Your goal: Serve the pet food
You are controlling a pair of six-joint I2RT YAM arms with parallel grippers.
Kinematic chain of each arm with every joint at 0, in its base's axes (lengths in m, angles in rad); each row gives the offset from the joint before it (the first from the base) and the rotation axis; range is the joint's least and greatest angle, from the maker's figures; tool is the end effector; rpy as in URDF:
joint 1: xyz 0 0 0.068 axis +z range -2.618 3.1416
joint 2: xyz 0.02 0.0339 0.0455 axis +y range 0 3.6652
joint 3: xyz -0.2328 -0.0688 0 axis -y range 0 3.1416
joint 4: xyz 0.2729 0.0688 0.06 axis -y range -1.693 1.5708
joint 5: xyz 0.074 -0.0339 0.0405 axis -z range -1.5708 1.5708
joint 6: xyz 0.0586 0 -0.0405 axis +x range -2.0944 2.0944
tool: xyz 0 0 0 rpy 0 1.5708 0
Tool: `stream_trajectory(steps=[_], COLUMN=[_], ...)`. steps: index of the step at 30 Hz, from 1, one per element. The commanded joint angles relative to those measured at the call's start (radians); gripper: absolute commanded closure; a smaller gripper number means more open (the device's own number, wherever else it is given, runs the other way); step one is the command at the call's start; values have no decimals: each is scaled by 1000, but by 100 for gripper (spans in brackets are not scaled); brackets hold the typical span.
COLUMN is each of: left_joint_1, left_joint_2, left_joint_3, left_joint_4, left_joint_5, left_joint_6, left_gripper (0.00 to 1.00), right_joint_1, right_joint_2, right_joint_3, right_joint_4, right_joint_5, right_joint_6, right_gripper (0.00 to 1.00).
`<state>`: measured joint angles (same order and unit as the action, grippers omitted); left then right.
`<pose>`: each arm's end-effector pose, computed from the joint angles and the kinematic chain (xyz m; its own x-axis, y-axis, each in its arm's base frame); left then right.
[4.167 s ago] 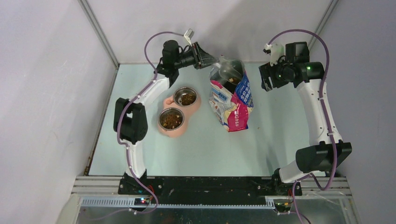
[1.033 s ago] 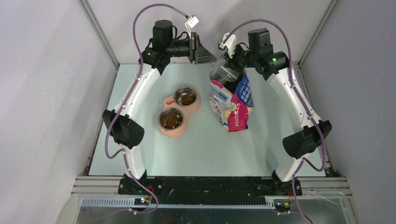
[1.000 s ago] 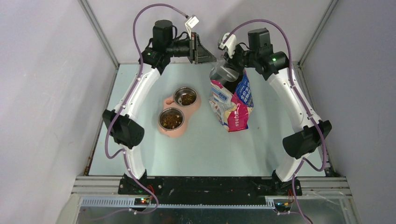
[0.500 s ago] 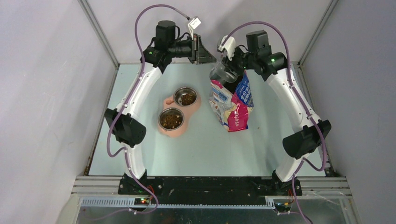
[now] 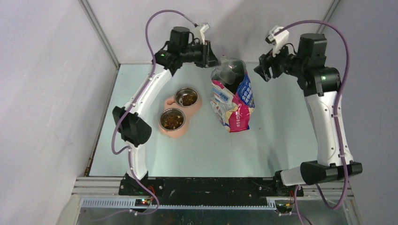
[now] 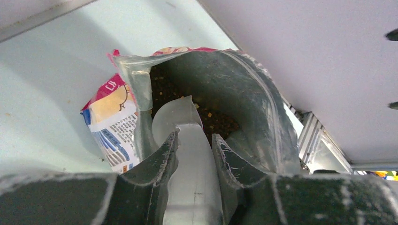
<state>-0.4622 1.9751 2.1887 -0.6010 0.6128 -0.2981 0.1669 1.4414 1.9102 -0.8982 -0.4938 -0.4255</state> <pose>0.4132 -0.2435 0.3980 -0.5704 0.0157 -0.8212 0.7050 0.5224 -0.4796 0.3114 0.0806 0.4689 -0.1381 -0.3919 -0.9096 -0.6898 0.6971 -0.1956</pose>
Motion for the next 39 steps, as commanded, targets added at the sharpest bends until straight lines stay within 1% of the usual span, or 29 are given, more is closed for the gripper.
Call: stream_trajectory(steps=[1, 4, 6, 8, 9, 12, 16, 17, 19, 21, 23, 24, 25, 27, 28, 29, 31, 32, 34, 35, 37, 39], left_joint_1=[-77, -113, -141, -169, -191, -225, -264, -277, -289, -296, -298, -296, -294, -285, -276, -271, -252, -245, -218, -199, -179, -165], left_joint_2=[39, 74, 96, 113, 118, 128, 168, 170, 173, 181, 182, 183, 182, 178, 177, 176, 178, 178, 187, 190, 192, 194], left_joint_3=[41, 45, 41, 36, 29, -24, -69, -110, -160, -186, -214, -220, -232, -255, -262, -271, -268, -262, -266, -272, -279, -273], left_joint_4=[31, 24, 21, 15, 16, 38, 51, 62, 85, 68, 59, 58, 60, 99, 113, 150, 190, 205, 286, 361, 427, 438], left_joint_5=[-193, -270, -334, -416, -481, -623, -708, -719, -722, -684, -576, -466, -407, -212, -175, -91, 3, 28, 127, 198, 254, 277], left_joint_6=[-24, -11, 0, 25, 48, 87, 162, 192, 196, 172, 133, 103, 85, 13, -41, -85, -130, -150, -255, -336, -399, -418], left_gripper=[100, 100, 100, 100, 100, 100, 100, 100, 100, 100, 100, 100, 100, 100, 100, 100, 100, 100, 100, 100, 100, 100], right_joint_1=[-73, -128, -153, -181, -192, -205, -208, -208, -208, -208, -208, -208, -208, -208, -208, -208, -208, -208, -208, -208, -208, -208], right_joint_2=[-30, -57, -78, -94, -101, -106, -106, -107, -110, -117, -124, -128, -130, -138, -142, -144, -148, -150, -151, -151, -149, -147], right_joint_3=[-108, -150, -189, -230, -255, -286, -322, -329, -345, -356, -370, -374, -377, -385, -389, -391, -392, -391, -387, -383, -376, -366], right_joint_4=[42, 36, 34, 35, 37, 47, 55, 57, 55, 53, 55, 55, 57, 59, 60, 60, 53, 49, 39, 37, 28, 18], right_joint_5=[56, 25, 14, 14, 6, -32, -68, -74, -79, -82, -81, -79, -79, -76, -76, -77, -74, -72, -68, -63, -56, -50], right_joint_6=[156, 220, 236, 239, 243, 271, 284, 284, 285, 284, 279, 279, 282, 289, 290, 291, 290, 289, 284, 278, 268, 259], right_gripper=[35, 35, 35, 35, 35, 35, 36, 36, 36, 37, 37, 37, 37, 37, 37, 37, 37, 37, 37, 37, 37, 37])
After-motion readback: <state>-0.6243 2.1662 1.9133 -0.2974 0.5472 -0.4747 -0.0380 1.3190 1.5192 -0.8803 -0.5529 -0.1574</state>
